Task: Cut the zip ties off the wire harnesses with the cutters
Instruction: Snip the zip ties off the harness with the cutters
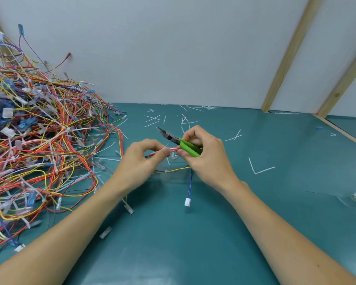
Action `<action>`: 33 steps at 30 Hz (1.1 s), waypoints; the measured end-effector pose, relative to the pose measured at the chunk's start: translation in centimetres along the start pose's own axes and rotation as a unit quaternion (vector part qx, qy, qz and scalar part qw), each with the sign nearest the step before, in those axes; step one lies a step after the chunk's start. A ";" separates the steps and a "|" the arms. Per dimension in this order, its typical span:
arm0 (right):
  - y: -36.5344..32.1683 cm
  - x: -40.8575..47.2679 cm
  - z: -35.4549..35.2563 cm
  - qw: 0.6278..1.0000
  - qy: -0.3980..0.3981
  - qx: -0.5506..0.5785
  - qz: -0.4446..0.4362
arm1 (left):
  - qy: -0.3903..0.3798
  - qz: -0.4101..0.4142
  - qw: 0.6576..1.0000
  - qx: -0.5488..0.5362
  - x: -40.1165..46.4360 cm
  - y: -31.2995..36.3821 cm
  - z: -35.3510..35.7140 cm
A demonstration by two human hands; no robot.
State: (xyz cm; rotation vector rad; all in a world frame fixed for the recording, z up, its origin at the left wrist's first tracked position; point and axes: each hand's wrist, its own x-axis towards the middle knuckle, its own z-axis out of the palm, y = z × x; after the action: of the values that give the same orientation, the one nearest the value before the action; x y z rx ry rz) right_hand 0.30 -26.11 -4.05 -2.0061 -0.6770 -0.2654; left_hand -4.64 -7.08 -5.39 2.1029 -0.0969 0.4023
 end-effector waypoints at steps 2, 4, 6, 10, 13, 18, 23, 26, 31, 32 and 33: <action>0.0 0.2 -0.2 0.999 0.009 0.029 0.038 | 0.082 0.147 0.974 0.154 -0.1 0.0 0.2; -0.1 0.5 -0.5 0.994 0.004 0.076 0.083 | 0.125 0.253 0.925 0.256 0.3 0.2 -0.1; -0.1 0.8 -0.9 0.984 -0.020 0.126 0.120 | 0.157 0.310 0.886 0.306 0.6 0.2 -0.3; -0.3 0.7 -0.7 0.970 -0.060 0.179 0.154 | 0.156 0.344 0.869 0.319 0.7 0.2 0.0; -0.6 0.5 -0.5 0.970 -0.065 0.175 0.156 | 0.151 0.337 0.881 0.296 0.7 0.0 -0.2; -0.8 0.1 0.1 0.983 -0.050 0.118 0.134 | 0.113 0.212 0.956 0.168 0.3 -0.2 0.1; -0.6 0.0 0.4 0.984 -0.040 0.099 0.144 | 0.095 0.088 0.988 0.085 0.1 -0.4 0.9; -0.5 0.1 0.5 0.980 -0.043 0.119 0.154 | 0.084 0.038 0.994 0.061 0.0 -0.4 1.3; -0.8 0.2 0.1 0.973 -0.018 0.169 0.154 | 0.059 0.013 0.996 0.070 -0.1 -0.2 1.3; -0.9 0.2 0.1 0.974 -0.017 0.167 0.150 | 0.053 0.023 0.995 0.079 -0.2 -0.1 1.3; -1.1 0.1 0.1 0.976 -0.018 0.161 0.147 | 0.048 0.033 0.994 0.090 -0.2 0.0 1.3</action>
State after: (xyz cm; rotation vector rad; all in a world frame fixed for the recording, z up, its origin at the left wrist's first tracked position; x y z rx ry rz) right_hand -0.19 -25.55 -3.27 -1.7710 -0.4062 0.0547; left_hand -4.52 -8.20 -6.14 2.2576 -0.0780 0.5689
